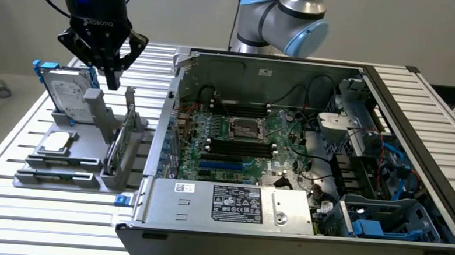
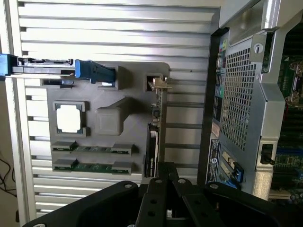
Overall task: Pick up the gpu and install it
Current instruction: 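Pick up the gpu and move the gpu toward the slot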
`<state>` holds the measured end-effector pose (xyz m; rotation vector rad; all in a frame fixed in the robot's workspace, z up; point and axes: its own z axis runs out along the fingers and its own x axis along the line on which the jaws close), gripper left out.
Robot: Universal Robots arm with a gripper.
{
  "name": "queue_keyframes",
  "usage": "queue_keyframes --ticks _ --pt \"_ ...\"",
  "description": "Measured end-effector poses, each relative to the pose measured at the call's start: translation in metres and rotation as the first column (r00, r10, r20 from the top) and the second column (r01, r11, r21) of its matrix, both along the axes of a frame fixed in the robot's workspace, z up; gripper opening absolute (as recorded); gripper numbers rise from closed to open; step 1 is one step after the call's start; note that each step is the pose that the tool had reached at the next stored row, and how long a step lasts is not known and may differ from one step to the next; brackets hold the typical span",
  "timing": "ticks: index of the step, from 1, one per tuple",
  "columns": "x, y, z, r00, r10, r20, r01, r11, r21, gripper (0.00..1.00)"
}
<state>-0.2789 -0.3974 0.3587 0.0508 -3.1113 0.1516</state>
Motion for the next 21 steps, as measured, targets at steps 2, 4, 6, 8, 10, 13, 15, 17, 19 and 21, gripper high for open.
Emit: queue_keyframes --ticks 2,4,6,8,10,13,15,17,19,21 --pt "0.0 0.0 0.0 1.0 0.0 0.0 0.0 1.0 0.0 0.11" --pt "0.0 0.0 0.0 1.0 0.0 0.0 0.0 1.0 0.0 0.11" --pt "0.0 0.0 0.0 1.0 0.0 0.0 0.0 1.0 0.0 0.11" --pt "0.0 0.0 0.0 1.0 0.0 0.0 0.0 1.0 0.0 0.11" --pt "0.0 0.0 0.0 1.0 0.0 0.0 0.0 1.0 0.0 0.17" --pt "0.0 0.0 0.0 1.0 0.0 0.0 0.0 1.0 0.0 0.29" --pt "0.0 0.0 -0.0017 1.0 0.0 0.0002 0.0 1.0 0.0001 0.35" --pt "0.0 0.0 -0.0053 1.0 0.0 0.0001 0.0 1.0 0.0 0.42" --pt "0.0 0.0 -0.0089 1.0 0.0 0.0002 0.0 1.0 0.0 0.42" --pt "0.0 0.0 -0.0124 1.0 0.0 0.0 0.0 1.0 -0.0001 0.42"
